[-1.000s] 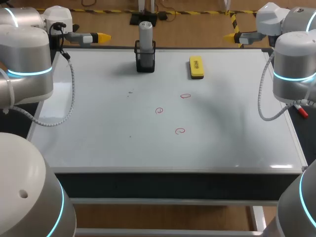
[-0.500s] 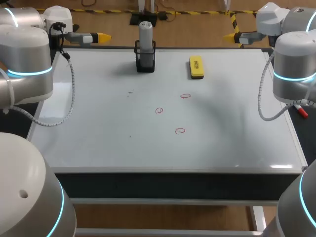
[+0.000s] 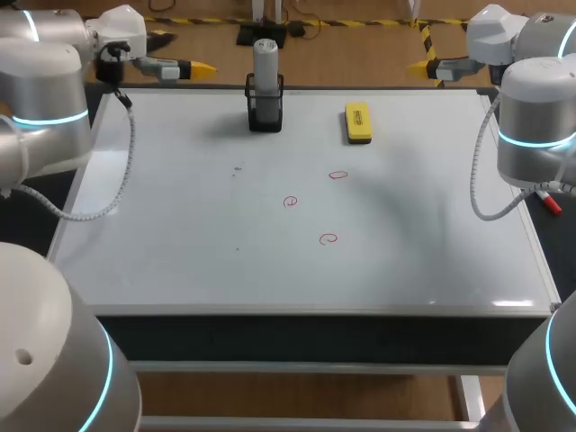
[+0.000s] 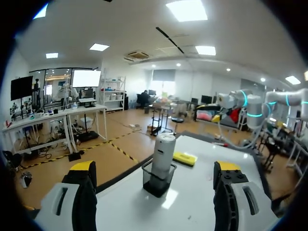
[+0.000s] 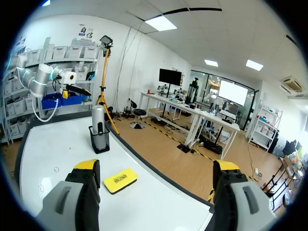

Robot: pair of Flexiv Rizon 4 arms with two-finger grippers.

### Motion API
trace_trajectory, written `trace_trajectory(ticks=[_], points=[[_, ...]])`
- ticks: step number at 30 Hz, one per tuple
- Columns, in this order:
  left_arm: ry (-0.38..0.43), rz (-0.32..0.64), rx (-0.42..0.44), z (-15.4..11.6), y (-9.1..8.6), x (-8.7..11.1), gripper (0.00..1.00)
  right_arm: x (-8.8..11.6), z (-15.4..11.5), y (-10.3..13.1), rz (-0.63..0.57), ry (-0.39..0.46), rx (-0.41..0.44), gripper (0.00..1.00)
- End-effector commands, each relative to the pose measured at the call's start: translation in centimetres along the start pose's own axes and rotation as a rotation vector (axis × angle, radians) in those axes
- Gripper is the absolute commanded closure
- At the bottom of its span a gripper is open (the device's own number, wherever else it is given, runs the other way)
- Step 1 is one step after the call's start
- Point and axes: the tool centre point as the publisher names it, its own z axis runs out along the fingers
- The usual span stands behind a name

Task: Pick up the inspection probe, press it on each red-marked spot on the whiteboard one by one, put down the probe, pick up the eraser, and wipe off all the red marks.

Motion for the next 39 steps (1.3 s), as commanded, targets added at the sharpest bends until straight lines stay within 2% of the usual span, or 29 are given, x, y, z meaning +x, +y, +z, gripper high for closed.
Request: trace_trajectory(ticks=[1,14,16,22,33,39], points=[[0.126,0.013,0.086,2.0,1.2,-1.0,0.00,-0.1,0.0,0.0,0.000,0.001,0.001,0.00],[0.329,0.014,0.180,8.4,2.1,-0.1,0.00,-0.1,0.0,0.0,0.000,0.001,0.001,0.00],[0.351,0.018,0.168,9.4,2.3,0.2,0.00,-0.1,0.0,0.0,0.000,0.001,0.001,0.00],[0.379,0.020,0.207,11.5,2.4,0.4,0.00,-0.1,0.0,0.0,0.000,0.001,0.001,0.00],[0.422,0.050,0.208,14.5,2.1,-0.5,0.00,-0.1,0.0,0.0,0.000,0.001,0.001,0.00],[0.437,0.054,0.203,16.4,1.8,0.5,0.00,-0.1,0.0,0.0,0.000,0.001,0.001,0.00]])
